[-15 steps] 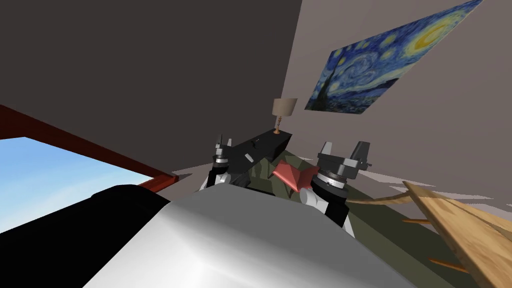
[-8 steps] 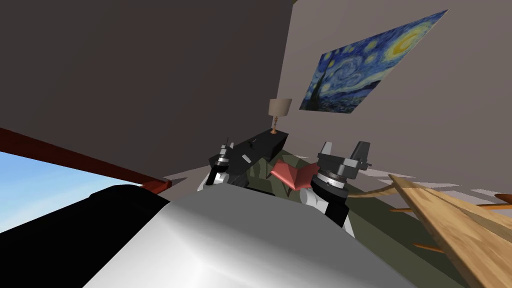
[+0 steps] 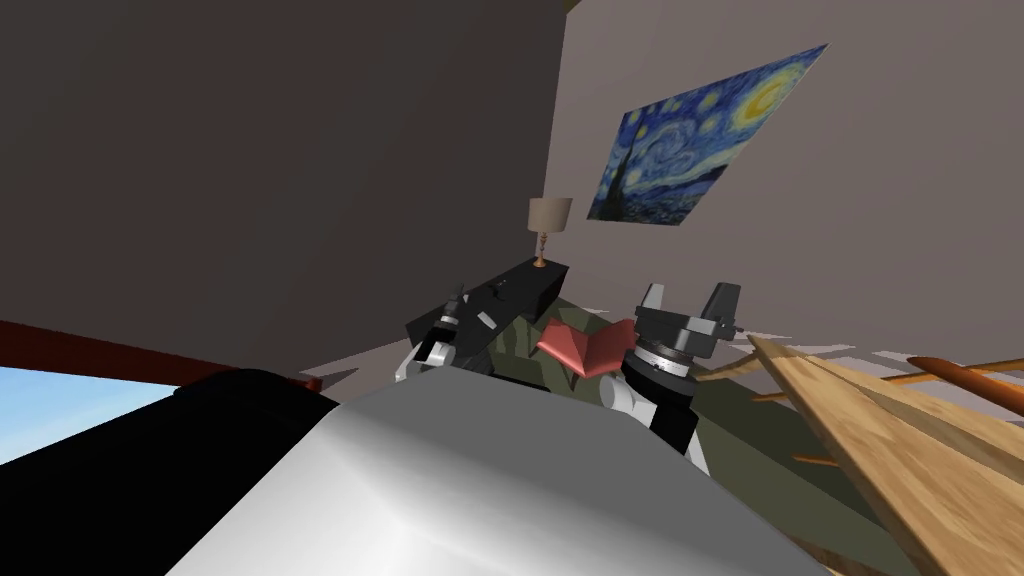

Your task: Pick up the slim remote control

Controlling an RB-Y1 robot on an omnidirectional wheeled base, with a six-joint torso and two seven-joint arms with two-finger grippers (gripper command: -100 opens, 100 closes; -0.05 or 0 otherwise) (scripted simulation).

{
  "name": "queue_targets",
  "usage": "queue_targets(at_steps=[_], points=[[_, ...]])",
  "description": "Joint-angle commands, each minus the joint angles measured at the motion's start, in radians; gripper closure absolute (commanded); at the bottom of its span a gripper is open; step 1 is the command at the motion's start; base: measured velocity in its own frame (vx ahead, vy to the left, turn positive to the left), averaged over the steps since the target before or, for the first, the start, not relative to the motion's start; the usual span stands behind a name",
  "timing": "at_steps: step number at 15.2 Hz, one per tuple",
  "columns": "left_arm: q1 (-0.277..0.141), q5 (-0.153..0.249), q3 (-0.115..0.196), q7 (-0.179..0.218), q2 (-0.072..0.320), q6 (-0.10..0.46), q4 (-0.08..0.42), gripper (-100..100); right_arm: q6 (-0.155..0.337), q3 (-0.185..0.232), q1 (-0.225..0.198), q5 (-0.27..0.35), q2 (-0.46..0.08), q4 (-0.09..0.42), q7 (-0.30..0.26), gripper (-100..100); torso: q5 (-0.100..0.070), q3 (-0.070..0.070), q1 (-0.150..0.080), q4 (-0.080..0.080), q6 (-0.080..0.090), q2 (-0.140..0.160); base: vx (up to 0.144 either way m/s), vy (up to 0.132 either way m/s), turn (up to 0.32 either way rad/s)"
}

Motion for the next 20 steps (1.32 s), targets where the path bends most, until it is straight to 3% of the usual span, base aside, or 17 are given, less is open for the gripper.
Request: queue_targets(at_steps=[1,2,3,5,6,8,9,11,14,16,17,19,20], points=[[-0.007,0.013,0.011,-0.013,0.018,0.05,0.024,-100,0.0,0.0,0.0,0.0,0.0,0.0,0.0,0,0.0,0.0,0.0,0.0,0.0,0.0,0.041,-0.009,-0.122],[-0.007,0.013,0.011,-0.013,0.018,0.056,0.024,-100,0.0,0.0,0.0,0.0,0.0,0.0,0.0,0,0.0,0.0,0.0,0.0,0.0,0.0,0.032,-0.003,-0.032],[-0.019,0.026,0.02,-0.031,0.035,0.085,0.059,-100,0.0,0.0,0.0,0.0,0.0,0.0,0.0,0,0.0,0.0,0.0,0.0,-0.001,0.0,0.034,-0.006,-0.129],[-0.019,0.026,0.02,-0.031,0.035,0.106,0.059,-100,0.0,0.0,0.0,0.0,0.0,0.0,0.0,0,0.0,0.0,0.0,0.0,0.0,0.0,0.031,-0.002,-0.075],[-0.031,0.039,0.03,-0.049,0.051,0.136,0.096,-100,0.0,0.0,0.0,0.0,0.0,0.0,0.0,0,0.0,0.0,0.0,0.0,-0.001,0.001,0.035,-0.006,-0.101],[-0.031,0.039,0.03,-0.049,0.051,0.158,0.096,-100,0.0,0.0,0.0,0.0,0.0,0.0,0.0,0,0.0,0.0,0.0,0.0,0.0,0.0,0.036,0.0,-0.088],[-0.043,0.053,0.04,-0.068,0.067,0.189,0.133,-100,0.0,0.0,0.0,0.0,0.0,0.0,0.0,0,0.0,0.0,0.0,0.0,-0.001,0.001,0.032,0.0,-0.112],[-0.043,0.053,0.04,-0.068,0.067,0.21,0.133,-100,0.0,0.0,0.0,0.0,0.0,0.0,0.0,0,0.0,0.0,0.001,0.0,0.0,0.0,0.032,0.003,-0.089],[-0.069,0.082,0.06,-0.106,0.097,0.288,0.206,-100,0.0,0.0,0.0,0.0,0.0,0.0,0.0,0,0.0,0.0,0.0,0.0,0.0,0.0,0.04,0.0,-0.143],[-0.069,0.082,0.06,-0.106,0.097,0.319,0.211,-100,0.0,0.0,0.0,0.0,0.0,0.0,0.0,0,0.0,0.0,0.001,0.0,0.0,-0.001,0.046,0.005,-0.093],[-0.081,0.096,0.071,-0.126,0.111,0.348,0.25,-100,0.0,0.0,0.0,0.0,0.0,0.0,0.0,0,0.0,0.0,0.001,0.0,-0.001,0.0,0.045,0.002,-0.119],[-0.081,0.096,0.071,-0.126,0.111,0.374,0.25,-100,0.0,0.0,0.0,0.0,0.0,0.0,0.0,0,0.0,0.0,0.001,0.0,0.0,0.0,0.04,0.005,-0.085],[-0.094,0.111,0.081,-0.146,0.124,0.4,0.291,-100,0.0,0.0,0.0,0.0,0.0,0.0,0.0,0,0.0,0.0,0.001,0.0,-0.001,0.0,0.041,0.0,-0.121]])
